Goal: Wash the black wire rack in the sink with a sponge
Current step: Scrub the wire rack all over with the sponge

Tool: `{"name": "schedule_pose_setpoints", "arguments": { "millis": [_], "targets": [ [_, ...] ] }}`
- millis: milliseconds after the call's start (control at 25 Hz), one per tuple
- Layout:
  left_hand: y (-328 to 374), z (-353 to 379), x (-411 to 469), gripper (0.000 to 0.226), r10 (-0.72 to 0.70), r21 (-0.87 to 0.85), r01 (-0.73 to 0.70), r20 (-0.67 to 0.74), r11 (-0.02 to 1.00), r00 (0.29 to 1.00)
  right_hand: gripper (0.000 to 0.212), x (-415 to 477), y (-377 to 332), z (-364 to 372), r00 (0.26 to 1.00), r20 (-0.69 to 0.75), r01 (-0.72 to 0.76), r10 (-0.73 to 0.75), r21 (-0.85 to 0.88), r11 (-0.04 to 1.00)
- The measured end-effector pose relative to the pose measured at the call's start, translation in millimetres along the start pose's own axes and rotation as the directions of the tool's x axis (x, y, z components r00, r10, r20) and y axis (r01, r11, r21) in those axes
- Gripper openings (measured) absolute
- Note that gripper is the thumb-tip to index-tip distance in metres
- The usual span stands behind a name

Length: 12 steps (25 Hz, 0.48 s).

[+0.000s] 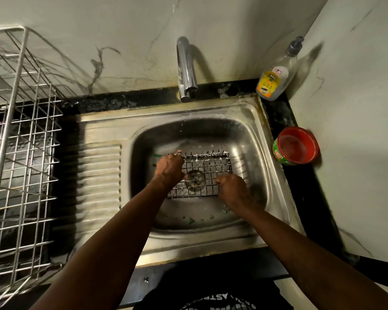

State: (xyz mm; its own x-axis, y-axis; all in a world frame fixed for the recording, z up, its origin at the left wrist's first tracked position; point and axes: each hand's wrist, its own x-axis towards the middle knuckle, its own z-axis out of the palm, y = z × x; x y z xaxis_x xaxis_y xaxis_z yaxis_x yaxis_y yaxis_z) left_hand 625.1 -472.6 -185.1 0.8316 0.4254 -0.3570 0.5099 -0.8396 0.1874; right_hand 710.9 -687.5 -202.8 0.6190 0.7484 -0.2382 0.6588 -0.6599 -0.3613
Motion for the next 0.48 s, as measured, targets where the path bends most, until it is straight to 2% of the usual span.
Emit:
{"name": "schedule_pose_setpoints", "arguments": {
  "millis": [120, 200, 280, 320, 400, 480],
  "targets": [
    [-17, 4, -4, 0.039, 0.055, -0.122, -0.061, -0.049, 0.991, 0.997, 0.041, 17, -6, 1, 0.999, -0.046, -0.006, 0.015, 0.173, 0.985],
    [-27, 8, -7, 0.03, -0.049, -0.261, 0.003, -0.168, 0.965, 0.985, 0.037, 29, -8, 1, 0.995, -0.096, 0.008, 0.017, 0.256, 0.967],
    [-33, 13, -10, 0.023, -0.229, -0.404, 0.127, -0.217, 0.906, 0.949, 0.036, 42, -9, 3, 0.987, -0.151, -0.012, 0.06, 0.3, 0.954],
    [-36, 16, -10, 0.024, -0.308, -0.44, 0.202, -0.184, 0.875, 0.933, 0.037, 47, -10, 3, 0.982, -0.167, -0.032, 0.087, 0.31, 0.95],
    [-42, 27, -8, 0.025, -0.402, -0.516, 0.336, -0.017, 0.788, 0.915, 0.041, 56, -14, 4, 0.977, -0.168, -0.07, 0.129, 0.318, 0.946],
    [-45, 28, -3, 0.032, -0.451, -0.66, 0.438, 0.165, 0.611, 0.877, 0.046, 62, -18, 4, 0.977, -0.132, -0.117, 0.165, 0.316, 0.942]
  ]
}}
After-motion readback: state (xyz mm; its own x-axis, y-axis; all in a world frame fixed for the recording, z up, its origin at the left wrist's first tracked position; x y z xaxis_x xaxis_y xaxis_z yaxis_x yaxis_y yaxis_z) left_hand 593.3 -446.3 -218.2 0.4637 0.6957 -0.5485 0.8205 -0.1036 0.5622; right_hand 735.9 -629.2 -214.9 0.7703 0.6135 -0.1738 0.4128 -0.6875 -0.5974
